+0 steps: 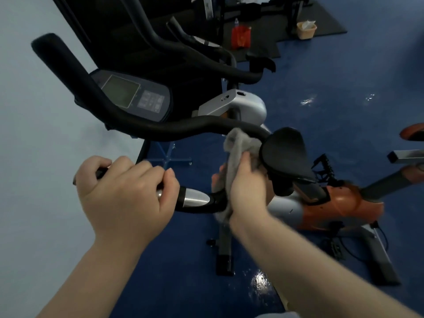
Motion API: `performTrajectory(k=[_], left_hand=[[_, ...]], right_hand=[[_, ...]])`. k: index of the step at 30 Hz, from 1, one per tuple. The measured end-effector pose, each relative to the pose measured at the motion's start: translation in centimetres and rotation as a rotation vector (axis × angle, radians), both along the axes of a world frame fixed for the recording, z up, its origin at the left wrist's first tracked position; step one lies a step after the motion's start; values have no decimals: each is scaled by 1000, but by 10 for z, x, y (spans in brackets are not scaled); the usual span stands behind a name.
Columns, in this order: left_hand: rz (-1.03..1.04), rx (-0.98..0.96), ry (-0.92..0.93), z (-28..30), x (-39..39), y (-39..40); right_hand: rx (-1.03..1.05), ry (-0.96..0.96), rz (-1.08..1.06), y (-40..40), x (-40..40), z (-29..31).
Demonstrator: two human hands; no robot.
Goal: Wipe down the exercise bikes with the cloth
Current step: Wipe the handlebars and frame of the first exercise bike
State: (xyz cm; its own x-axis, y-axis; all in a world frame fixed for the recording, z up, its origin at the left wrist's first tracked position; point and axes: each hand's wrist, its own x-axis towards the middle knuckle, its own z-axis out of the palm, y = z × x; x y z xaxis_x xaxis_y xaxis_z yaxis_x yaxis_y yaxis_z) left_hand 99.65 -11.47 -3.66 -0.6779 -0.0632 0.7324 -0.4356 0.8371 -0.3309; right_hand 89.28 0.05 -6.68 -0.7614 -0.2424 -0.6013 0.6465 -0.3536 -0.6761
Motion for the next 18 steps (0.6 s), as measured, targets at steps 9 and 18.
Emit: performTrajectory(k=[9, 18], left_hand=[[3, 9, 13, 3, -2, 1], [2, 23, -3, 5, -2, 2]], right_hand=[[546, 454, 158, -5, -16, 9], [638, 1048, 462, 20, 10, -5]])
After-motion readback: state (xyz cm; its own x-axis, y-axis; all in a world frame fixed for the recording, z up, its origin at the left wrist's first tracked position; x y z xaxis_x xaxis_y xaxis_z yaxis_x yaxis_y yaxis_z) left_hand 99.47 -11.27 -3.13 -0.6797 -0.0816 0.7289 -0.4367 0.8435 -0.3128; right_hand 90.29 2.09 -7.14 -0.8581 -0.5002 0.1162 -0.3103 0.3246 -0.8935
